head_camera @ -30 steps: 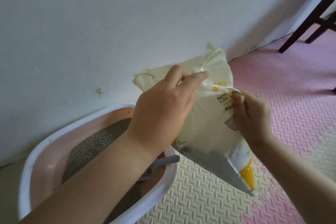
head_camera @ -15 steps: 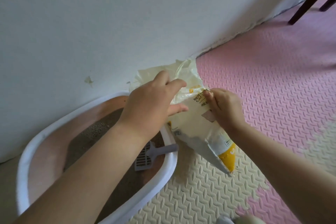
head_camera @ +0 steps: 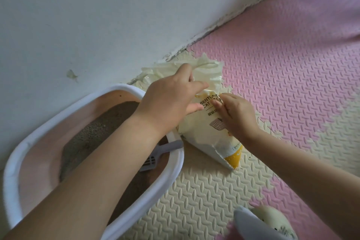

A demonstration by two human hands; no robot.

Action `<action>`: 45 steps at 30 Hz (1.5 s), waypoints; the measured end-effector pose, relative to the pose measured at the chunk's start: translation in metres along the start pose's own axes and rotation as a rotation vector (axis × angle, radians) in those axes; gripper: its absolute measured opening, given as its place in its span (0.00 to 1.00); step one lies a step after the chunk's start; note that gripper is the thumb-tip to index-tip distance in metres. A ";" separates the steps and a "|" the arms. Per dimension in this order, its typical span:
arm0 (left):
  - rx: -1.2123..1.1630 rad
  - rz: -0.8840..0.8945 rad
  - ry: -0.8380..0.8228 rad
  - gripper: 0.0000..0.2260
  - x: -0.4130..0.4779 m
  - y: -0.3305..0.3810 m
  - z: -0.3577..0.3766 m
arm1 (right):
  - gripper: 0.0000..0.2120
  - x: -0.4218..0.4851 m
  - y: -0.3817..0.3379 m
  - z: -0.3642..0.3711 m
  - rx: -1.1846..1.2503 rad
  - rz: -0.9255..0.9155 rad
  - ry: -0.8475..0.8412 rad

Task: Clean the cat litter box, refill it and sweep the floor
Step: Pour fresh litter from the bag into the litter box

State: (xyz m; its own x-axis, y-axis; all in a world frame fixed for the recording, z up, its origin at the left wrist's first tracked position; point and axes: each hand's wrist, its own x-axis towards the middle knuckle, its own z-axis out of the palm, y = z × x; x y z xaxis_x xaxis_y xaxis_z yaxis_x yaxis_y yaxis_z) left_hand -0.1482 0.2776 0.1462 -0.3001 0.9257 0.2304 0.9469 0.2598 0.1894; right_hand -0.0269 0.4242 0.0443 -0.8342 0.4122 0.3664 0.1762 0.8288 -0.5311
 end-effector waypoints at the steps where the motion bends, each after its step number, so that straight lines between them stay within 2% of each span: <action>1: 0.019 0.018 -0.017 0.20 0.001 0.001 0.002 | 0.17 -0.001 0.000 -0.001 0.004 0.010 -0.010; 7: 0.087 0.031 -0.034 0.19 0.012 0.003 0.013 | 0.17 -0.007 -0.005 -0.007 0.041 0.078 -0.072; 10: 0.098 0.055 -0.031 0.12 0.013 0.010 0.023 | 0.12 -0.039 -0.004 -0.017 0.108 0.159 0.016; 12: 0.107 0.058 -0.024 0.08 0.012 0.013 0.027 | 0.21 -0.072 0.000 -0.023 0.081 0.297 0.107; 13: 0.113 0.062 -0.015 0.07 0.012 0.012 0.029 | 0.25 -0.090 0.003 -0.022 0.066 0.397 0.086; 15: 0.136 0.076 -0.008 0.08 0.009 0.012 0.030 | 0.35 -0.125 0.006 -0.012 0.013 0.578 -0.098; 17: 0.177 0.088 -0.021 0.10 0.005 0.011 0.030 | 0.46 -0.146 0.013 0.004 -0.070 0.607 -0.261; 18: 0.195 0.088 -0.028 0.11 0.003 0.012 0.030 | 0.49 -0.150 0.016 0.012 -0.082 0.608 -0.281; 22: 0.196 0.051 -0.053 0.12 -0.003 0.016 0.026 | 0.57 -0.146 0.021 0.036 -0.004 0.640 -0.225; 26: 0.195 0.051 -0.050 0.10 -0.008 0.015 0.023 | 0.67 -0.157 0.023 0.062 -0.072 0.642 -0.241; 30: 0.200 0.055 -0.039 0.11 -0.012 0.019 0.023 | 0.65 -0.157 0.028 0.072 0.023 0.655 -0.120; 35: 0.205 0.063 -0.015 0.12 -0.013 0.019 0.022 | 0.56 -0.157 0.027 0.085 0.073 0.663 0.080; 40: 0.267 0.048 -0.002 0.12 -0.017 0.011 0.014 | 0.50 -0.150 0.026 0.079 0.095 0.630 0.097; 45: 0.315 0.009 0.041 0.11 -0.019 0.007 0.003 | 0.52 -0.136 0.031 0.054 0.151 0.564 0.056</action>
State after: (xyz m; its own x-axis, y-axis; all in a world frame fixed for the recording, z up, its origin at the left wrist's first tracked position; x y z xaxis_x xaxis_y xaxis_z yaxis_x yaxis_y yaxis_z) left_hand -0.1361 0.2630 0.1405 -0.2895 0.9183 0.2699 0.9369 0.3296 -0.1166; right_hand 0.0638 0.3734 -0.0634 -0.6035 0.7967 0.0330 0.5052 0.4141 -0.7572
